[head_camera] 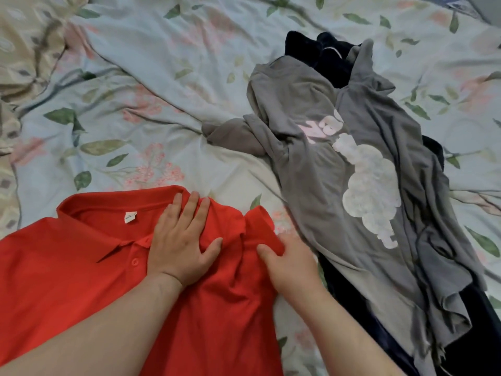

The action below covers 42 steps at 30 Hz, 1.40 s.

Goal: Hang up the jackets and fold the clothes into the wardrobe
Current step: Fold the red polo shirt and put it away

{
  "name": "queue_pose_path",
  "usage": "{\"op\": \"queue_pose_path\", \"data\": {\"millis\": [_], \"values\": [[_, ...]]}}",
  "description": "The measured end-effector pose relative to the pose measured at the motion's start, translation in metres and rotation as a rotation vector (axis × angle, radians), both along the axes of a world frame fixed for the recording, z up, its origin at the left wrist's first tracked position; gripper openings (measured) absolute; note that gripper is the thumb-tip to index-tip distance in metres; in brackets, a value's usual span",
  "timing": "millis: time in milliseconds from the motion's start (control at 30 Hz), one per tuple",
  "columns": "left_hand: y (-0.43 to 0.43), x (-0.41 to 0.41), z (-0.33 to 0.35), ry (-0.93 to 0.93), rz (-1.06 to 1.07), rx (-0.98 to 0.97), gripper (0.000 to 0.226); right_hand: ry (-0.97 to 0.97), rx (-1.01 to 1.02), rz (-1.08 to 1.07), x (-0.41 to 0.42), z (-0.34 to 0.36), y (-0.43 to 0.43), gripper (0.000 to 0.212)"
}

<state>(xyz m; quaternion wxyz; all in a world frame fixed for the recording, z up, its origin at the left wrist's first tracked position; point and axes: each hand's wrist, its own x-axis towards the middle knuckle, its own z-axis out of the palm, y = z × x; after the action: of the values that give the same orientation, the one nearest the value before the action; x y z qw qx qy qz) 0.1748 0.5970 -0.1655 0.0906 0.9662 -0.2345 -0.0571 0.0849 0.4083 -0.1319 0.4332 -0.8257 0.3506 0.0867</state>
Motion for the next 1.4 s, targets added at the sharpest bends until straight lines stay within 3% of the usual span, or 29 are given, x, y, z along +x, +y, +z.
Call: {"op": "queue_pose_path", "data": {"millis": [67,133,233,367,400,533,633,700,800,933,1000,1100,1200,1300,1400], "values": [[0.001,0.001,-0.001,-0.007,0.006,-0.008,0.081,-0.092,0.151,-0.228,-0.01,0.003,-0.023,0.009],[0.001,0.002,-0.002,-0.015,0.002,0.001,0.083,-0.114,0.144,-0.401,-0.031,0.002,-0.039,0.011],[0.0,0.001,-0.002,-0.02,0.003,0.021,0.086,-0.042,0.211,-0.333,-0.059,-0.001,-0.031,0.006],[-0.001,0.002,-0.003,-0.038,0.012,0.024,0.087,-0.106,0.699,-0.247,-0.06,0.01,-0.029,0.039],[-0.001,0.002,-0.003,-0.044,0.014,0.026,0.087,-0.141,0.789,-0.23,-0.057,0.014,-0.029,0.039],[-0.001,0.0,-0.005,-0.066,0.025,0.021,0.084,-0.206,1.124,-0.398,-0.044,0.024,-0.023,0.05],[-0.002,-0.001,-0.006,-0.079,0.032,0.013,0.083,-0.089,1.013,-0.372,-0.03,0.025,-0.022,0.039],[-0.003,0.0,-0.006,-0.085,0.031,0.012,0.082,0.021,0.86,-0.236,-0.022,0.027,-0.025,0.029],[0.0,0.0,-0.008,-0.087,0.029,0.027,0.082,0.041,0.834,-0.071,-0.019,0.029,-0.033,0.025],[-0.001,0.0,-0.009,-0.076,0.033,0.028,0.081,-0.1,0.916,-0.328,-0.025,0.023,-0.049,0.03],[-0.002,0.0,-0.009,-0.073,0.035,0.028,0.081,0.036,0.904,-0.364,-0.03,0.021,-0.055,0.032],[-0.001,0.0,-0.01,-0.085,0.036,0.032,0.081,0.187,1.017,-0.261,-0.042,0.021,-0.059,0.052],[-0.003,0.0,-0.009,-0.075,0.038,0.028,0.081,0.056,1.097,-0.261,-0.053,0.016,-0.047,0.039],[-0.003,0.0,-0.009,-0.074,0.042,0.017,0.081,-0.052,1.029,-0.385,-0.056,0.003,-0.033,0.023],[-0.002,0.001,-0.01,-0.072,0.041,0.02,0.081,-0.095,1.06,-0.504,-0.054,-0.006,-0.028,0.035]]}}
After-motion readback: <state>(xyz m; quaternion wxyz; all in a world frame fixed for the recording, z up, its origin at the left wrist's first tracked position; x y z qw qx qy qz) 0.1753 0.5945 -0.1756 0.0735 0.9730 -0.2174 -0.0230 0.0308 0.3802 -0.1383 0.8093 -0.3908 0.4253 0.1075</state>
